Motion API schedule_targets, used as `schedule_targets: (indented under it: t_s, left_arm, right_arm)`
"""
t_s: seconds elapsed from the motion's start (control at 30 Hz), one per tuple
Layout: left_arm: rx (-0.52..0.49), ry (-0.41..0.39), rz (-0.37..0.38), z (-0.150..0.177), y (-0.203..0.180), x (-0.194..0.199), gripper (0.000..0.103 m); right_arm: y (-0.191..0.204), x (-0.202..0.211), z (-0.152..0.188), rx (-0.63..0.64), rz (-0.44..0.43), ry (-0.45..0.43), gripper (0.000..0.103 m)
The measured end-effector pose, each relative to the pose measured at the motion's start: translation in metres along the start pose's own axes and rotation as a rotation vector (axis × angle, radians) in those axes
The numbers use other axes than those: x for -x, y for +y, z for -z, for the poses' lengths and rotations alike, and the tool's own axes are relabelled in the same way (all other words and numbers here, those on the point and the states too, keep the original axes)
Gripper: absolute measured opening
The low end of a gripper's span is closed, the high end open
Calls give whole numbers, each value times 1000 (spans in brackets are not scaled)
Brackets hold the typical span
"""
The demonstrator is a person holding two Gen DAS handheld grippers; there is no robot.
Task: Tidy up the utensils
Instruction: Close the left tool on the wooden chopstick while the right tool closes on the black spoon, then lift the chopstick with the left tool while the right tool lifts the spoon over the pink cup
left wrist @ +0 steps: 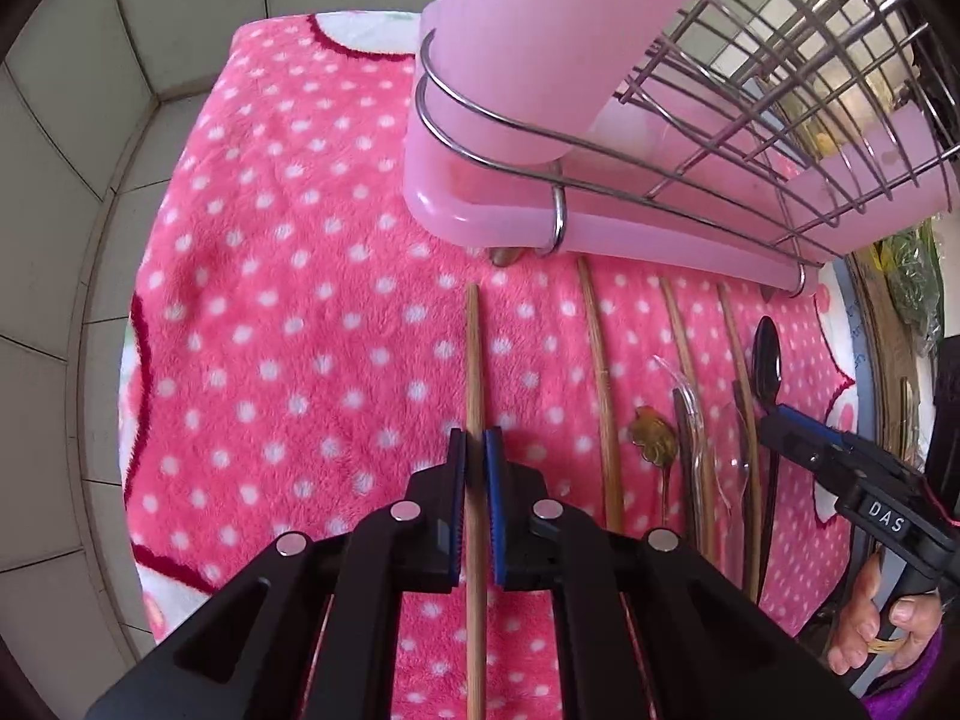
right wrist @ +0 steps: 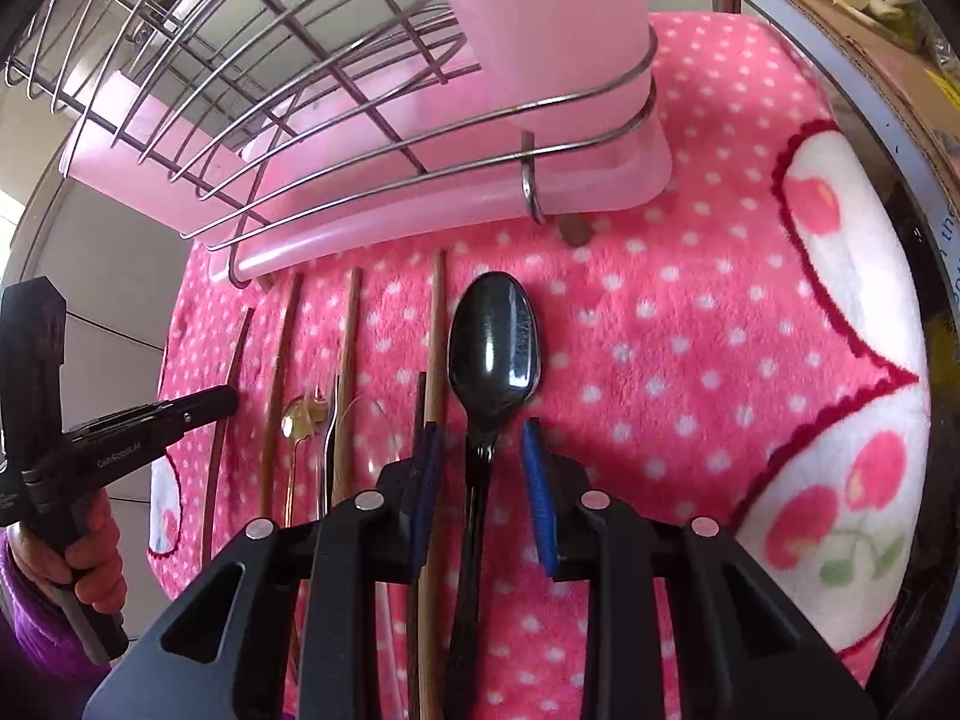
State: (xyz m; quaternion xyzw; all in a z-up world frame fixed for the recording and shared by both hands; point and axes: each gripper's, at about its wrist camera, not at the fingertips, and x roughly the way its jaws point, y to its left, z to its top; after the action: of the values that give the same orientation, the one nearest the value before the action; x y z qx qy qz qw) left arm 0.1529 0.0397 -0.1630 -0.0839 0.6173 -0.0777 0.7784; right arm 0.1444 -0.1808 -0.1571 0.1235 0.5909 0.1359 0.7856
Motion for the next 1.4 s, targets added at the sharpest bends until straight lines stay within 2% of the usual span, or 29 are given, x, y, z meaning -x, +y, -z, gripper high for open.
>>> schedule_targets:
  t_s: [0.17, 0.27, 0.4, 0.53, 0.7, 0.83, 0.93, 1.23, 1.4]
  left_arm:
    - [-27, 47, -24, -8, -3, -4, 7]
    - [-54, 61, -43, -9, -6, -6, 7]
    - [-63, 46, -35, -9, -9, -7, 7]
    - [-20, 17, 14, -4, -7, -4, 6]
    - [33, -23, 74, 12, 14, 19, 6]
    - [45, -88, 90, 28, 26, 43, 6]
    - [42, -165, 110, 37, 30, 71, 6]
    - [4, -412, 132, 50, 7, 133, 6]
    - [-16, -516, 153, 58, -1, 157, 6]
  right_arm:
    - [2, -3, -3, -10, 1, 0, 28]
    - [1, -2, -1, 13, 34, -23, 14]
    - [-14, 0, 2, -30, -25, -37, 11]
    - [-29, 13, 12, -55, -63, -58, 11]
    - [-38, 37, 26, -57, -102, -114, 11]
    - [-50, 55, 38, -71, -141, -157, 11]
    - [-51, 67, 45, -65, -160, -199, 11]
    - [-42, 114, 62, -17, -208, -384, 11]
    - [-46, 139, 72, -19, -243, -483, 11]
